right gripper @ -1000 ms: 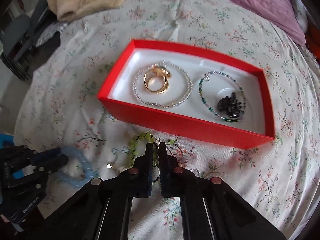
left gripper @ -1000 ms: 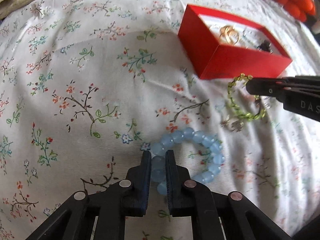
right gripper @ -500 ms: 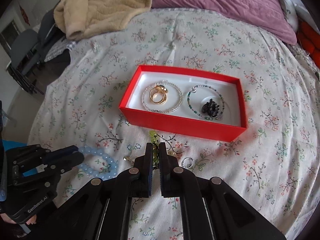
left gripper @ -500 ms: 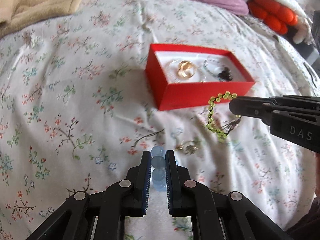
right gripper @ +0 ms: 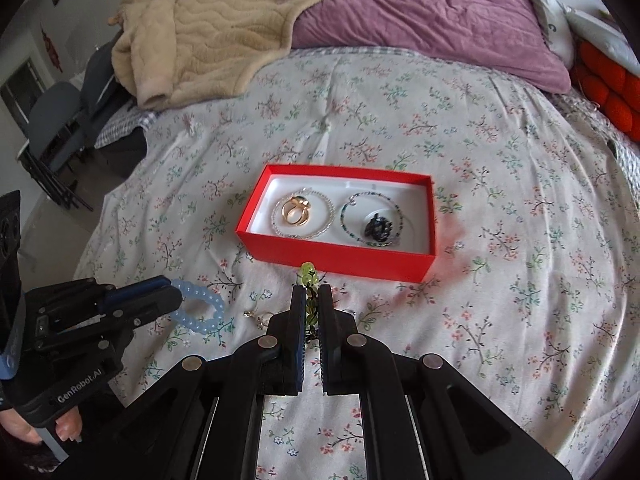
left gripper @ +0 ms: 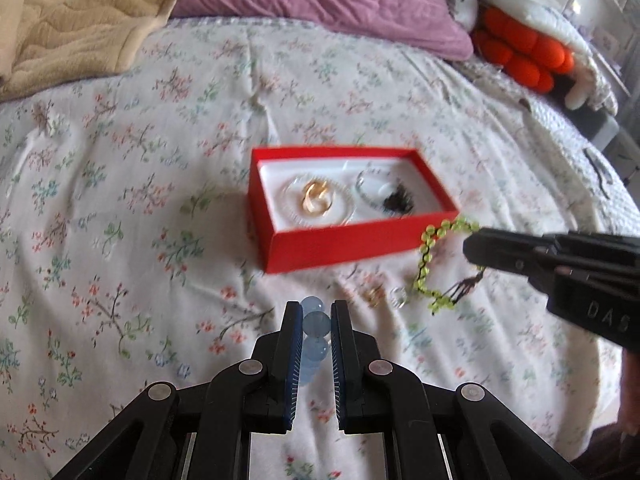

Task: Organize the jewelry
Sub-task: 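Grasp the lime-green bead bracelet with the right tool while the left tool holds the light-blue bracelet, then carry both bracelets over the red box and lower them onto the white insert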

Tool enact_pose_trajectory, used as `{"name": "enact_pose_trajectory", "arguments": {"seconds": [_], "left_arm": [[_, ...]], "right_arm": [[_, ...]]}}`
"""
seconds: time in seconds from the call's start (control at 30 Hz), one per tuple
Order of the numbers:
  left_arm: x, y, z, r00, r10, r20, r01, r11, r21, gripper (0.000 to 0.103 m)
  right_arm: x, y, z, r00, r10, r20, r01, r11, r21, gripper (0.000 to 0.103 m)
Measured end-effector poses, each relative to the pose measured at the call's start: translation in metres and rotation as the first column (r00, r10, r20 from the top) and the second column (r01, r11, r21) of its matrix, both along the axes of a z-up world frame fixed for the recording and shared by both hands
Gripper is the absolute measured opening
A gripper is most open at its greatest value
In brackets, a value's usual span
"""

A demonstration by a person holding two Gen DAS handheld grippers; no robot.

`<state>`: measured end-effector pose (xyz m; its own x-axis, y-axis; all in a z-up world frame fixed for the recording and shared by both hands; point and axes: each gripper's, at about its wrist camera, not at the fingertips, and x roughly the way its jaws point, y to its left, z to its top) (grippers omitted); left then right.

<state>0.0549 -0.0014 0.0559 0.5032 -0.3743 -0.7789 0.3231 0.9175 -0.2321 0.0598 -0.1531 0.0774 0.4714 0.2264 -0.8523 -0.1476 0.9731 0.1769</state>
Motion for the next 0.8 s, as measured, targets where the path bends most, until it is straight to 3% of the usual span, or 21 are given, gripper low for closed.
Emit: {"name": "enact_pose_trajectory", "arguments": {"seconds": [0.53,0.8], "left_arm": [[0.028,-0.030,0.046,0.998,0.005,0.062,0.003,0.992,-0.127,0.008],[0.051,-0.048,0.039,0.998,0.012,0.062,-0.001,0.984,-0.180,0.008]], "right_arm": [[0.013,-0.027,0.026,0.996,-0.073,0.058,0.069,0.995,0.067,0.006],[0.033,-0.038,0.031,0.989,-0.113,0.098,0.103,0.989,0.109,0.006]]}}
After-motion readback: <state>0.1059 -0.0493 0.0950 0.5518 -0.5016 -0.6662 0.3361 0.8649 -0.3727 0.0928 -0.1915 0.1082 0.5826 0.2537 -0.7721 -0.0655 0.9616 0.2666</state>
